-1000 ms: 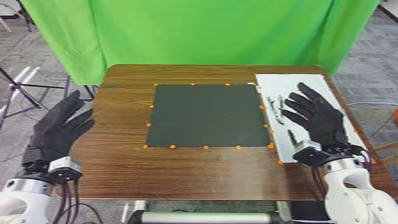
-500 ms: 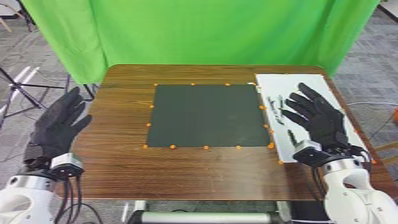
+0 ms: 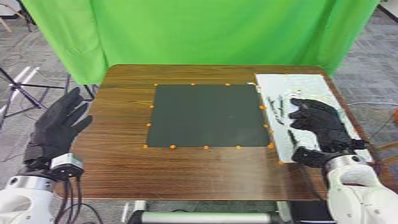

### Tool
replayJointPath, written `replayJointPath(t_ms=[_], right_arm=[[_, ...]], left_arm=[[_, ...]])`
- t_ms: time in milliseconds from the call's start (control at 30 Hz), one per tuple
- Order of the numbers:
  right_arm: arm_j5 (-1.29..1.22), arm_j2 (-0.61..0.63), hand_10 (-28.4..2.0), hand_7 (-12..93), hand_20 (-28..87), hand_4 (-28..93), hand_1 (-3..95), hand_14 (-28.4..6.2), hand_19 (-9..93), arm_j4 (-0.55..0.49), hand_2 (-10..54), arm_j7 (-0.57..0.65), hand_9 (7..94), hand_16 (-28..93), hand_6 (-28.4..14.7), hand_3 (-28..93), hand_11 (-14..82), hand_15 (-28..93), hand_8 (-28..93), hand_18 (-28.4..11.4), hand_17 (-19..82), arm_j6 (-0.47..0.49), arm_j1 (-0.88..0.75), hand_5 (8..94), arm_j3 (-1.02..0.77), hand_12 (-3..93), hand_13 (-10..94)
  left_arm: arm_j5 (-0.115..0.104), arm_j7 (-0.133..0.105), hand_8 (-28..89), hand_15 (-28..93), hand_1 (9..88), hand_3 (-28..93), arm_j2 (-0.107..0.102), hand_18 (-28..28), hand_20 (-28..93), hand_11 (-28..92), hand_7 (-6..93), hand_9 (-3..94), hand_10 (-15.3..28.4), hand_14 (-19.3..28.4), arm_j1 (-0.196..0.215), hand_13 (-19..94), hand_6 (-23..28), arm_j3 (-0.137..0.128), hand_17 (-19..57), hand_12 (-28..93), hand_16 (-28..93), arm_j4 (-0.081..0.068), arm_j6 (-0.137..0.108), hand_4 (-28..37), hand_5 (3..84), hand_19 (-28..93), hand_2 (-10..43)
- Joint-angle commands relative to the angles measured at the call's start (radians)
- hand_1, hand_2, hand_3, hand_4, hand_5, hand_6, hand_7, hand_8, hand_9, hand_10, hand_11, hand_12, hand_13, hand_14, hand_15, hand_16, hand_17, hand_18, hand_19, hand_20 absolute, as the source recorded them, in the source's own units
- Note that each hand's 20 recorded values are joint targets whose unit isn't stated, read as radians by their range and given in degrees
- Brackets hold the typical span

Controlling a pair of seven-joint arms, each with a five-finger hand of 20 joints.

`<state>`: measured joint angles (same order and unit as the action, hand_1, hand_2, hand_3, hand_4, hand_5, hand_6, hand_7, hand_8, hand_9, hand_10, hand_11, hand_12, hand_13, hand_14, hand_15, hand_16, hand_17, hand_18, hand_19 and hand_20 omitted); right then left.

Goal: Arrange flowers

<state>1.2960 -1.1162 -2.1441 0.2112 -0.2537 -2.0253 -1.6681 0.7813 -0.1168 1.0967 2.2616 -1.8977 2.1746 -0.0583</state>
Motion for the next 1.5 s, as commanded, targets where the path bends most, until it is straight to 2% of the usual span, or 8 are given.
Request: replayJointPath(t_ms=[33,100,167,233,367,667,1400,1500], right_arm=[[1.053,0.237,-10.2,47,45,-28,50.6,-8.0,81,-0.07,-9.1,0.365,65.1,26,1.1,55,47.0,73,-6,-18.3,27,0.089,-0.061,55.9,0.011,30.4,61],[1.053,0.252,-9.9,52,47,-28,62.4,-7.7,82,-0.094,-8.7,0.393,66.2,27,1.4,35,50.0,75,-3,-18.2,27,0.219,-0.082,55.9,-0.013,33.9,61],[1.057,0.263,-10.0,48,49,-25,62.8,-7.6,81,-0.099,-9.3,0.404,65.9,29,2.5,23,51.5,75,-9,-18.0,26,0.294,-0.095,57.8,-0.021,33.6,61],[1.049,0.271,-10.7,47,50,-19,55.1,-9.0,82,-0.101,-9.5,0.412,65.1,30,2.2,16,53.1,76,-19,-19.4,26,0.332,-0.104,59.5,-0.021,34.4,60],[1.054,0.282,-11.7,46,50,-23,48.6,-9.8,82,-0.089,-9.5,0.446,64.3,30,1.2,22,53.7,77,-19,-20.3,25,0.399,-0.09,60.5,0.004,35.5,59],[1.063,0.279,-13.0,44,50,-28,28.8,-11.2,82,-0.052,-9.5,0.497,63.4,29,0.2,58,53.8,77,-18,-21.3,24,0.441,-0.057,61.2,0.053,35.8,58],[1.059,0.24,-13.5,44,49,-28,26.2,-11.7,83,0.067,-9.5,0.506,63.3,29,-0.2,65,54.1,77,-18,-21.4,25,0.524,0.04,61.8,0.219,35.6,58],[1.087,0.237,-12.0,48,50,-28,31.7,-11.1,85,0.065,-9.5,0.513,64.2,30,0.8,67,57.7,80,-18,-21.4,26,0.575,0.048,62.3,0.252,37.8,60]], left_arm=[[0.008,0.015,-10,17,26.1,69,0.019,16.1,10,14,19.1,16.9,9.1,10.5,0.044,11,1.9,-0.025,-9.9,19,9,0.019,0.011,-26.2,23.5,35,-5.4],[0.008,0.013,-10,17,26.2,68,0.018,16.2,10,14,19.2,16.9,9.1,10.5,0.044,11,1.8,-0.028,-9.9,19,9,0.022,0.01,-26.2,23.5,35,-5.4],[0.01,0.018,-10,17,26.1,68,0.019,16.3,10,14,19.3,17.0,9.1,10.6,0.042,11,1.8,-0.03,-9.9,19,9,0.022,0.014,-26.2,23.5,35,-5.4],[0.012,0.019,-10,18,26.1,68,0.018,16.3,10,14,19.3,17.0,9.0,10.7,0.037,11,1.8,-0.027,-9.9,19,8,0.019,0.016,-26.2,23.5,35,-5.3],[0.012,0.021,-10,18,26.0,68,0.021,16.4,10,14,19.2,17.0,9.0,10.7,0.057,11,1.8,-0.033,-10.0,19,8,0.026,0.015,-26.1,23.5,35,-5.3],[0.01,0.022,-10,19,26.1,68,0.014,16.5,10,14,19.3,17.1,9.0,10.8,0.058,11,1.8,-0.033,-10.1,19,7,0.024,0.021,-26.1,23.5,36,-5.2],[0.001,0.025,-10,19,25.5,68,0.011,16.7,10,14,19.2,17.9,9.3,11.3,0.057,12,1.9,-0.028,-10.2,19,7,0.022,0.013,-26.2,24.0,36,-4.7],[0.002,0.029,-10,19,25.4,68,0.012,16.7,10,14,19.1,17.9,9.2,11.2,0.055,12,1.9,-0.027,-10.3,19,7,0.022,0.015,-26.2,24.0,36,-4.6]])
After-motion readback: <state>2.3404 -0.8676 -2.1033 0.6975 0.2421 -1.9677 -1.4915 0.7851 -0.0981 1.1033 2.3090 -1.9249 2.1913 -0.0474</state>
